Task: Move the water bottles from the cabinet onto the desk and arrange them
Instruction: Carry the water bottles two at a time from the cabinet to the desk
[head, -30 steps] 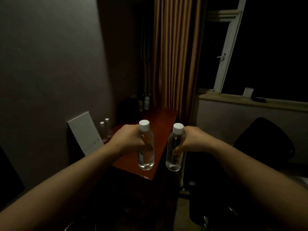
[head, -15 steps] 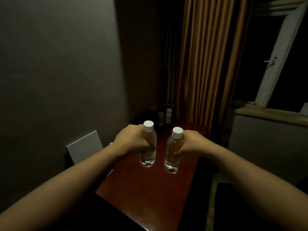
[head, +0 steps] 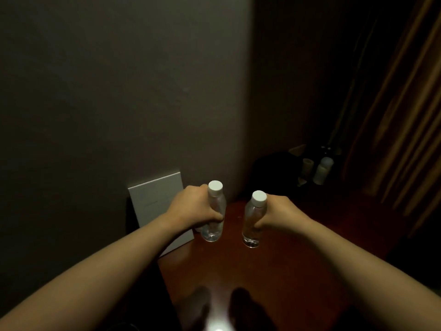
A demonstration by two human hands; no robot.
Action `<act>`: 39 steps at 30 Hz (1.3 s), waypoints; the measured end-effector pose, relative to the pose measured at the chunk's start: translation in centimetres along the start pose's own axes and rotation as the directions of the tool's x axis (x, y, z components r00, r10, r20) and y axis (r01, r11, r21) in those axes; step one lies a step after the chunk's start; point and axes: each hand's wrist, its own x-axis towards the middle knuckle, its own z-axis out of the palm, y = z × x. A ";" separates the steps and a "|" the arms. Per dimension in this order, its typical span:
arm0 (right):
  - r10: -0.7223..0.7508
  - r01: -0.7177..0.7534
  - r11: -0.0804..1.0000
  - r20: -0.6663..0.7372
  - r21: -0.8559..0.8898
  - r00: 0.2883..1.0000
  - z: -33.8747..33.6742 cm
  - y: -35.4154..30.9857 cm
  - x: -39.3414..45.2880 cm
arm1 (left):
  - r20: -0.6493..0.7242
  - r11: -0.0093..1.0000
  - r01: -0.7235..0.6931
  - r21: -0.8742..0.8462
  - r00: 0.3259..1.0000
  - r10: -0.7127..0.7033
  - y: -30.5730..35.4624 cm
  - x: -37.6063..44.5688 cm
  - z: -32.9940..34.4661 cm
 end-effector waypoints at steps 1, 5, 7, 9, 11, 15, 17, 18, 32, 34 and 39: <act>-0.025 0.025 1.000 0.020 -0.005 0.999 0.2 1.0 1.7 | 0.001 0.999 0.047 0.005 0.999 -0.047 -0.1 0.9 0.8; -0.117 0.121 0.992 0.095 -0.037 0.989 2.1 4.4 7.6 | -0.006 0.981 0.194 0.012 0.981 -0.194 -0.6 4.4 4.7; -0.152 0.159 0.986 0.135 -0.042 0.979 3.4 5.9 10.1 | 0.001 0.968 0.252 0.004 0.968 -0.252 -1.1 6.0 7.0; -0.168 0.177 0.984 0.181 -0.036 0.969 5.0 7.2 12.4 | 0.016 0.950 0.312 -0.012 0.950 -0.312 -1.7 7.4 9.3; -0.177 0.187 0.982 0.219 -0.027 0.960 6.5 8.6 14.4 | 0.035 0.930 0.366 -0.025 0.930 -0.365 -2.3 8.5 11.6; -0.167 0.181 0.983 0.260 -0.029 0.951 9.7 10.9 18.0 | 0.070 0.889 0.455 -0.048 0.890 -0.452 -4.0 10.2 15.6; -0.163 0.182 0.982 0.293 -0.039 0.942 11.3 11.6 19.7 | 0.091 0.864 0.497 -0.074 0.867 -0.491 -5.0 10.8 17.3; -0.156 0.175 0.984 0.309 -0.033 0.938 12.0 11.9 20.5 | 0.098 0.855 0.511 -0.084 0.858 -0.503 -5.5 11.1 18.1; -0.164 0.166 0.986 0.362 0.025 0.918 19.4 12.9 26.8 | 0.055 0.779 0.602 -0.177 0.796 -0.602 -9.1 13.1 25.9; -0.153 0.154 0.988 0.367 0.028 0.918 19.9 12.8 26.8 | 0.040 0.780 0.599 -0.184 0.797 -0.602 -9.4 13.0 26.3; -0.142 0.130 0.990 0.360 0.060 0.922 20.2 12.9 26.9 | 0.050 0.769 0.606 -0.203 0.791 -0.610 -9.6 12.8 26.6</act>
